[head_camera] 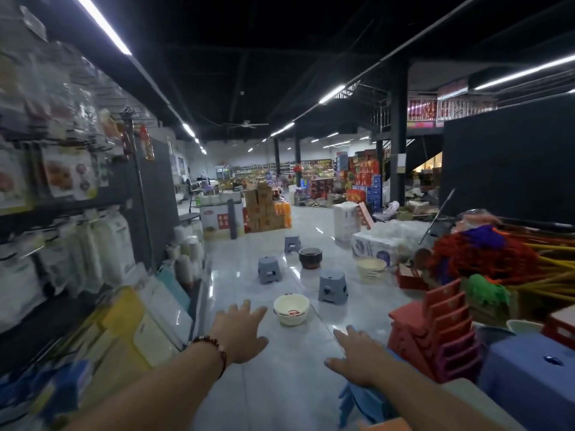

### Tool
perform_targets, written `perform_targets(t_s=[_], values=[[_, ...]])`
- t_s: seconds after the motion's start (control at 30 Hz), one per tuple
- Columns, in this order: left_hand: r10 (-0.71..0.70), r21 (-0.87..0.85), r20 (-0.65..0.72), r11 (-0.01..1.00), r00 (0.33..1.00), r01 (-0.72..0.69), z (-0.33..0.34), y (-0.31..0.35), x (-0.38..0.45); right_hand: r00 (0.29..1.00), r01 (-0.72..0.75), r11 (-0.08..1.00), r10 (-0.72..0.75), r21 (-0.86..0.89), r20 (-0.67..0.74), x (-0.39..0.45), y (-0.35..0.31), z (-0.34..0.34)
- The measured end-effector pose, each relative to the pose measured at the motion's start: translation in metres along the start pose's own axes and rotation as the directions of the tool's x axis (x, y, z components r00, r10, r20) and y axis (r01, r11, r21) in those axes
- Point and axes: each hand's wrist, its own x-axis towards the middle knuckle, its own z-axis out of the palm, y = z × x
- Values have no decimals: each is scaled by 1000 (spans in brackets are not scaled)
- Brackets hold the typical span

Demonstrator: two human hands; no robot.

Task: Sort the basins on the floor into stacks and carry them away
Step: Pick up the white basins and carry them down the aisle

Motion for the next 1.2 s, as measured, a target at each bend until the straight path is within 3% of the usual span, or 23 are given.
perform_targets(t_s=[0.2,0.37,0.53,0.63,0.77,0.97,1.2], values=[[-5,-86,76,996,997,12,40,-2,111,1000,-4,999,3,-43,-18,119,22,-12],[-51,-163,148,984,988,76,72,-16,189,997,-2,1000,4,-31,71,221,32,-9],[-183,-319,185,918,966,235,114,-35,246,992,-4,1000,0,29,124,303,26,7],[-254,-328,240,887,937,324,157,-39,276,984,-20,999,11,49,180,346,17,36],[-214,-325,270,897,939,298,202,-65,344,951,-46,999,41,9,306,408,7,72],[-138,-353,301,903,944,245,261,-136,468,918,-155,988,155,-28,364,534,-16,88],[-65,-351,337,917,939,189,296,-210,603,954,-177,983,183,-46,238,677,-48,75]])
